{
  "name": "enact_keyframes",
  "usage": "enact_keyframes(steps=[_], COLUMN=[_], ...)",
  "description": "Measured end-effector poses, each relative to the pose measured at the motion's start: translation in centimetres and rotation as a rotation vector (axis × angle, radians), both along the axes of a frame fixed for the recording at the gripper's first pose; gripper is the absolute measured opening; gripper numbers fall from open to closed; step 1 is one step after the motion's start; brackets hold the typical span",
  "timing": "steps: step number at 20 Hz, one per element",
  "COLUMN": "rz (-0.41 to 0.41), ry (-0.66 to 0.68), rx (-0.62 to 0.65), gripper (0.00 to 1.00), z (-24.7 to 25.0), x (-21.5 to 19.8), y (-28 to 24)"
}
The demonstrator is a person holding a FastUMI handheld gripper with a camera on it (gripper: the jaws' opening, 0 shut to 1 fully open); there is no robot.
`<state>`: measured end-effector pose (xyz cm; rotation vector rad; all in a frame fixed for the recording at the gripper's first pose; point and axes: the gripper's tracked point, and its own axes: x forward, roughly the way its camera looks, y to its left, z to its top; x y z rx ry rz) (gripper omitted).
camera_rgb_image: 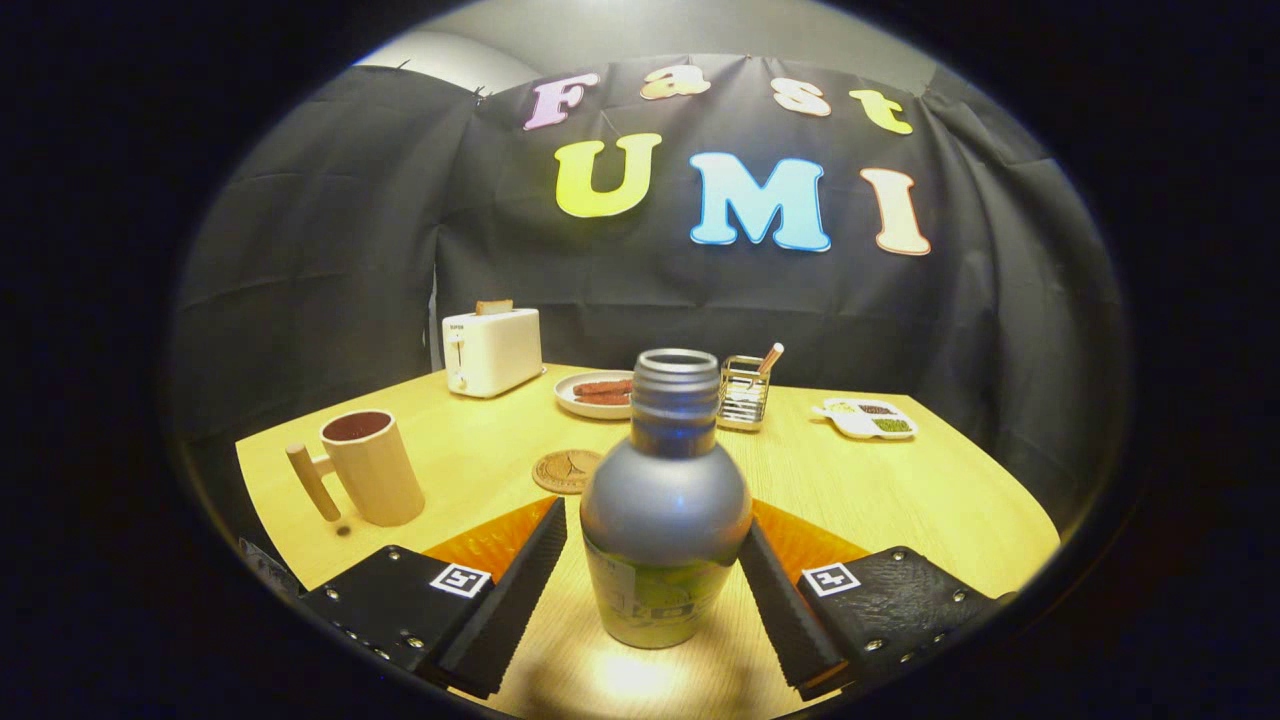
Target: Take the bottle from table, then pour the juice into the cup, finally place the bottle on the coaster
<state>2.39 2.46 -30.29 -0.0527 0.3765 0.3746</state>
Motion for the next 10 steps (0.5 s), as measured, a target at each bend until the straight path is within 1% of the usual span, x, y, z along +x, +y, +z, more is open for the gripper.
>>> enact_keyframes(steps=[4,7,8,10], rz=[-0.014,-0.022,-0.02,-0.017], ry=[0.037,0.055,0.068,0.089], rx=[-0.029,-0.026,-0.026,-0.016], gripper=[0.98,0.95,0.93,0.93], z=[-1.6,-2.2,-2.5,-2.9], x=[-0.1,0.0,0.0,0.1], y=[-0.6,-0.7,-0.6,-0.3])
